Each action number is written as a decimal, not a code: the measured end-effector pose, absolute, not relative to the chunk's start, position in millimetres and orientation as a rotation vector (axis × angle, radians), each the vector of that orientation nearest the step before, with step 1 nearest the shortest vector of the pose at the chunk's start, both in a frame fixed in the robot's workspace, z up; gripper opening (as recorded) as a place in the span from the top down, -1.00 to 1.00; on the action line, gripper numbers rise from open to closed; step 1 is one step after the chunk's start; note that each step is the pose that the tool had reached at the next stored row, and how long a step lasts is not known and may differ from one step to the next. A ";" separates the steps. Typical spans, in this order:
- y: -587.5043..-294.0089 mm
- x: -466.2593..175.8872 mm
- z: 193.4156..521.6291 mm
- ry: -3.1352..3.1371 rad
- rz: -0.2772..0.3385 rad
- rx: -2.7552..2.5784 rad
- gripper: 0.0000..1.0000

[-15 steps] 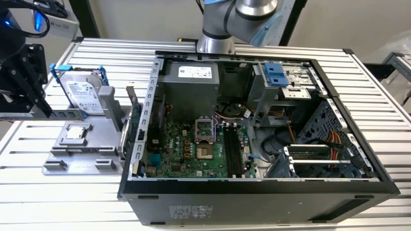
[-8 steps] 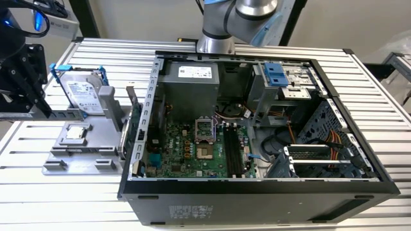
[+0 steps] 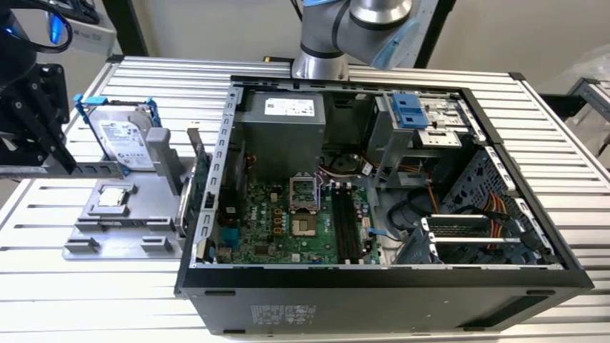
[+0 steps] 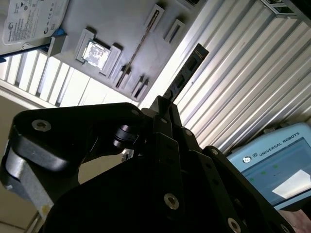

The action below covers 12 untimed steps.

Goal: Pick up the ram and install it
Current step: 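Pick up the ram and move it above insertion slot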

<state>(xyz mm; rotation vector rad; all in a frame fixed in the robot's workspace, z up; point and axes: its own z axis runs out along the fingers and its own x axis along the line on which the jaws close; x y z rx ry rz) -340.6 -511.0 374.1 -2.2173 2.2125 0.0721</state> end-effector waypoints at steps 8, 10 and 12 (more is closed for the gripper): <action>-511.0 -340.7 375.9 2.212 0.072 -2.217 1.00; -511.0 -340.6 376.3 2.212 0.072 -2.217 1.00; -511.0 -340.7 377.3 2.213 0.072 -2.217 1.00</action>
